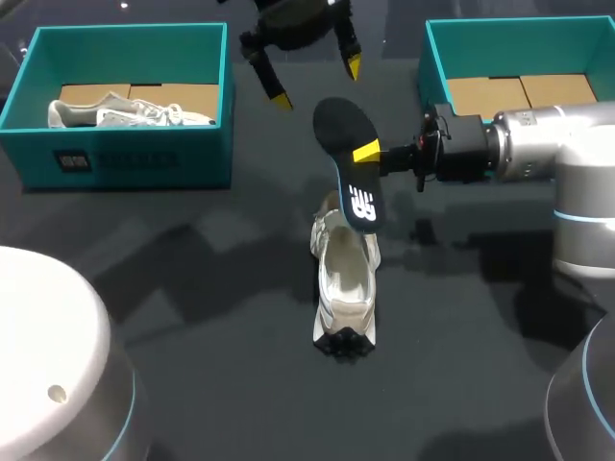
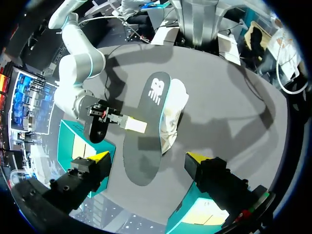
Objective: Take the shoe out of the shoebox, open the shoe tongue, remove and reinsert the insole, then place the shoe into the shoebox
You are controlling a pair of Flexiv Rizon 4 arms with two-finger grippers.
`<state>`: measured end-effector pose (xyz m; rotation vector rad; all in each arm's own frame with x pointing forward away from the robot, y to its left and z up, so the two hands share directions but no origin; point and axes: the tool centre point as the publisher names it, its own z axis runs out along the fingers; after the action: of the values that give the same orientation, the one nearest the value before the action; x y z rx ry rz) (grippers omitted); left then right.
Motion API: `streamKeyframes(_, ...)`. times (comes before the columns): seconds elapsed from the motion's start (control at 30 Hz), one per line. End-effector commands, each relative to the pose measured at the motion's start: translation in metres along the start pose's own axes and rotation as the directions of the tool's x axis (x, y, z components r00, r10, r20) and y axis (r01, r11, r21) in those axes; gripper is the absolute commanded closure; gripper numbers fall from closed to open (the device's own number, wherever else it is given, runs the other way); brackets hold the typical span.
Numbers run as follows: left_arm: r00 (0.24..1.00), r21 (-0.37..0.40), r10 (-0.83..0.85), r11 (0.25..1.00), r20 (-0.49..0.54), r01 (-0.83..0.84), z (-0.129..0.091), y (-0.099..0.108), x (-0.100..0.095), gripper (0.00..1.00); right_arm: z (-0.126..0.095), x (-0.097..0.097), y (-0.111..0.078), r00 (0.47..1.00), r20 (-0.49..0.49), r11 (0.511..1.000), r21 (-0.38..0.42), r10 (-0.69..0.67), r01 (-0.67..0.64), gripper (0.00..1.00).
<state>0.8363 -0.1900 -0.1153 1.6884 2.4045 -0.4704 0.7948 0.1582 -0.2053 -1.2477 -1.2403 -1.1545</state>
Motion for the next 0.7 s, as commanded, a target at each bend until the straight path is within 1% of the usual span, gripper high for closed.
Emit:
streamKeyframes(0.03, 0.931, -0.005, 0.003, 1.0, 0.364, -0.001, 0.002, -0.001, 0.007, 0.0, 0.001, 0.0, 0.0, 1.0, 0.001, 1.0, -0.001, 0.0, 0.0, 1.0)
streamKeyframes(0.23, 0.931, -0.005, 0.003, 1.0, 0.364, -0.001, 0.002, -0.001, 0.007, 0.0, 0.001, 0.0, 0.0, 1.0, 0.001, 1.0, -0.001, 0.0, 0.0, 1.0)
streamKeyframes(0.27, 0.922, 0.004, -0.006, 1.0, 0.386, 0.005, 0.001, -0.001, 0.011, 0.0, 0.001, 0.0, 0.0, 1.0, 0.001, 1.0, -0.001, 0.0, 0.0, 1.0)
streamKeyframes(0.3, 0.91, -0.018, 0.03, 1.0, 0.413, -0.025, 0.001, -0.001, 0.015, 0.0, 0.001, 0.0, 0.0, 1.0, 0.001, 1.0, -0.001, 0.0, 0.0, 1.0)
streamKeyframes(0.37, 0.883, -0.019, 0.029, 1.0, 0.468, -0.023, 0.002, 0.001, 0.023, 0.0, 0.001, 0.0, 0.0, 1.0, 0.001, 1.0, -0.001, 0.0, 0.0, 1.0)
streamKeyframes(0.4, 0.862, -0.037, 0.057, 0.998, 0.504, -0.044, 0.005, 0.001, 0.028, 0.0, 0.001, 0.0, 0.0, 1.0, 0.001, 1.0, -0.001, 0.0, 0.0, 1.0)
streamKeyframes(0.43, 0.84, -0.035, 0.039, 0.999, 0.541, -0.024, 0.006, 0.002, 0.032, 0.0, 0.001, 0.0, 0.0, 1.0, 0.001, 1.0, -0.001, 0.0, 0.0, 1.0)
streamKeyframes(0.47, 0.823, -0.031, 0.05, 0.999, 0.566, -0.04, 0.007, 0.003, 0.037, 0.0, 0.001, 0.0, 0.0, 1.0, 0.001, 1.0, -0.001, 0.0, 0.0, 1.0)
streamKeyframes(0.5, 0.795, -0.055, 0.058, 0.998, 0.604, -0.031, 0.009, 0.004, 0.042, 0.0, 0.001, 0.0, 0.0, 1.0, 0.001, 1.0, -0.001, 0.0, 0.0, 1.0)
streamKeyframes(0.53, 0.75, -0.085, 0.074, 0.996, 0.658, -0.025, 0.01, 0.005, 0.047, 0.0, 0.001, 0.0, 0.0, 1.0, 0.001, 1.0, -0.001, 0.0, 0.0, 1.0)
streamKeyframes(0.57, 0.699, -0.047, 0.089, 0.996, 0.71, -0.08, 0.009, 0.004, 0.054, 0.0, 0.001, 0.0, 0.0, 1.0, 0.001, 1.0, -0.001, 0.0, 0.0, 1.0)
streamKeyframes(0.6, 0.615, -0.046, 0.1, 0.994, 0.782, -0.103, 0.006, 0.004, 0.064, 0.0, 0.001, 0.0, 0.0, 1.0, 0.001, 1.0, -0.001, 0.0, 0.0, 1.0)
streamKeyframes(0.7, 0.615, -0.046, 0.1, 0.994, 0.782, -0.103, 0.006, 0.004, 0.064, 0.0, 0.001, 0.0, 0.0, 1.0, 0.001, 1.0, -0.001, 0.0, 0.0, 1.0)
